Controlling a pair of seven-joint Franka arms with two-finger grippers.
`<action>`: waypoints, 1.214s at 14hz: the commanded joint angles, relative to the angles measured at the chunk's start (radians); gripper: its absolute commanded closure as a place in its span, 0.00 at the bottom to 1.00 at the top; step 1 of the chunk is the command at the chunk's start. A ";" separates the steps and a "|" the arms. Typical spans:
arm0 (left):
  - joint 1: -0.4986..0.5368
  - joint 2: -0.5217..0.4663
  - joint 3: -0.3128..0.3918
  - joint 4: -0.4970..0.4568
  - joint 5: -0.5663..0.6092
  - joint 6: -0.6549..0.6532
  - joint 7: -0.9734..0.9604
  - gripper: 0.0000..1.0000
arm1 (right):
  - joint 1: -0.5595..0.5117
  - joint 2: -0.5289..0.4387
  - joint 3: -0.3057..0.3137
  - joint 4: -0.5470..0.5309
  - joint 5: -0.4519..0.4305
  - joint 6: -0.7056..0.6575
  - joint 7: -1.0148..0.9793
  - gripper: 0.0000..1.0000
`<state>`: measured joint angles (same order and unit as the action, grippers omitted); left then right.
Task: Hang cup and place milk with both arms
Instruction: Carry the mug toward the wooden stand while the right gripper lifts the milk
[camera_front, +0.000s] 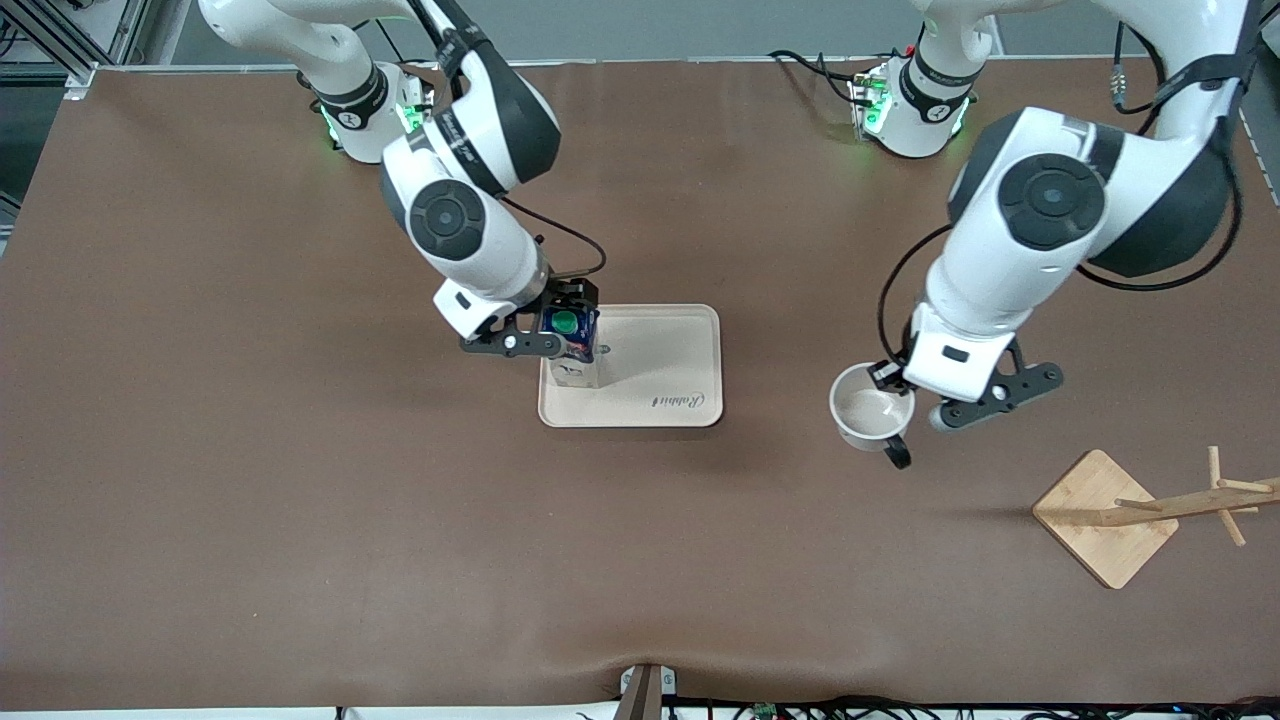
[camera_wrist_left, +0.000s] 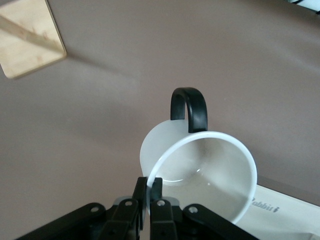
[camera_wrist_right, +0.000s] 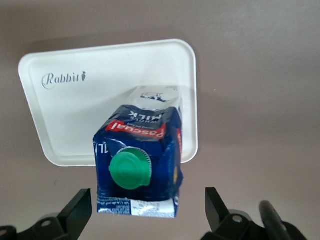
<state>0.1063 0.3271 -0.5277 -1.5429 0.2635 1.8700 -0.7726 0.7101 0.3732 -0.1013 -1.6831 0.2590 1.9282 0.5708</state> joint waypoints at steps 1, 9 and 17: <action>0.053 -0.016 -0.009 0.021 0.002 -0.029 0.129 1.00 | 0.006 0.003 -0.012 0.008 0.011 0.003 0.001 0.00; 0.202 -0.020 -0.009 0.055 -0.006 -0.031 0.538 1.00 | 0.031 0.019 -0.015 0.006 -0.043 0.041 0.000 0.00; 0.285 -0.075 -0.003 0.050 -0.007 -0.074 0.852 1.00 | 0.046 0.061 -0.014 0.003 -0.046 0.090 0.015 0.23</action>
<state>0.3793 0.3005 -0.5276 -1.4880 0.2626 1.8343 0.0232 0.7369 0.4289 -0.1040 -1.6828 0.2310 2.0130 0.5696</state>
